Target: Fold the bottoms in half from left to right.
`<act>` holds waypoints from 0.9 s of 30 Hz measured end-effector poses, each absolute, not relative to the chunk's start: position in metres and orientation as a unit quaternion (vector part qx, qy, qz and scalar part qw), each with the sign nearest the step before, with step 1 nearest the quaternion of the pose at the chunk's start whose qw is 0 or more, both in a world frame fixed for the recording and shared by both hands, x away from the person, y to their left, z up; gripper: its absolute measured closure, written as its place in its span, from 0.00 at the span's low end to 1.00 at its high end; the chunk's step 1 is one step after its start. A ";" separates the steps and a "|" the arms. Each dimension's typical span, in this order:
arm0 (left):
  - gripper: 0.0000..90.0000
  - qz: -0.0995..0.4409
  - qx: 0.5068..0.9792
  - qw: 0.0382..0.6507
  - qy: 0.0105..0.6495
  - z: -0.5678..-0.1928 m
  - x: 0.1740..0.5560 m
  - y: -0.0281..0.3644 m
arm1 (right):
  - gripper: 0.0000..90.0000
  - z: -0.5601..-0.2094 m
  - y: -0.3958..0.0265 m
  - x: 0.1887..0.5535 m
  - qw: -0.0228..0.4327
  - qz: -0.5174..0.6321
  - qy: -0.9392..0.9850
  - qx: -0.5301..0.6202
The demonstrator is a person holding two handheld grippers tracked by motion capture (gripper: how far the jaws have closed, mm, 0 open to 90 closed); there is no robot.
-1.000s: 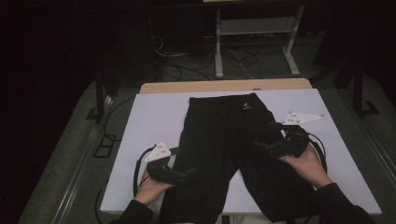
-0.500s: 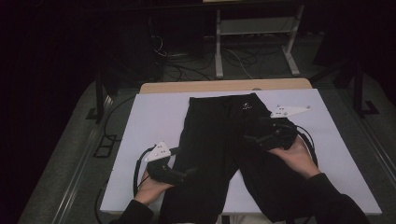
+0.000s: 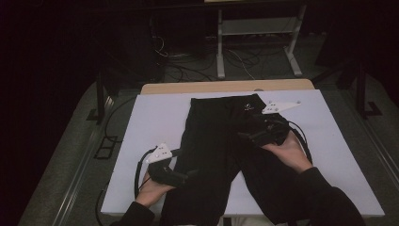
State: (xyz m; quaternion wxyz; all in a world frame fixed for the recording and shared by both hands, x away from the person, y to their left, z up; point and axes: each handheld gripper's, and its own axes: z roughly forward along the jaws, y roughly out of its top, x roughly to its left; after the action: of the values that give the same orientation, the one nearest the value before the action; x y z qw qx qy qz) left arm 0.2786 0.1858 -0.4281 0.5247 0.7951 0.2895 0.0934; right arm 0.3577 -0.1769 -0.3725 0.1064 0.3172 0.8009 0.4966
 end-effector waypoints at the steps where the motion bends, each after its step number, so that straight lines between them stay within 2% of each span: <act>1: 0.00 0.093 0.795 0.525 0.289 -0.428 0.278 0.186 | 0.00 -0.372 -0.174 0.361 0.107 0.496 0.801 0.318; 27: 0.00 0.093 0.794 0.526 0.290 -0.428 0.278 0.186 | 0.00 -0.384 -0.153 0.388 0.107 0.477 0.808 0.328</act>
State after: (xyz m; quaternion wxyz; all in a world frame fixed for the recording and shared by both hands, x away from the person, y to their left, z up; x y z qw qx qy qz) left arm 0.2784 0.1861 -0.4279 0.5263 0.7938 0.2903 0.0930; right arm 0.3877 -0.1530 -0.3838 0.1070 0.3280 0.8083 0.4771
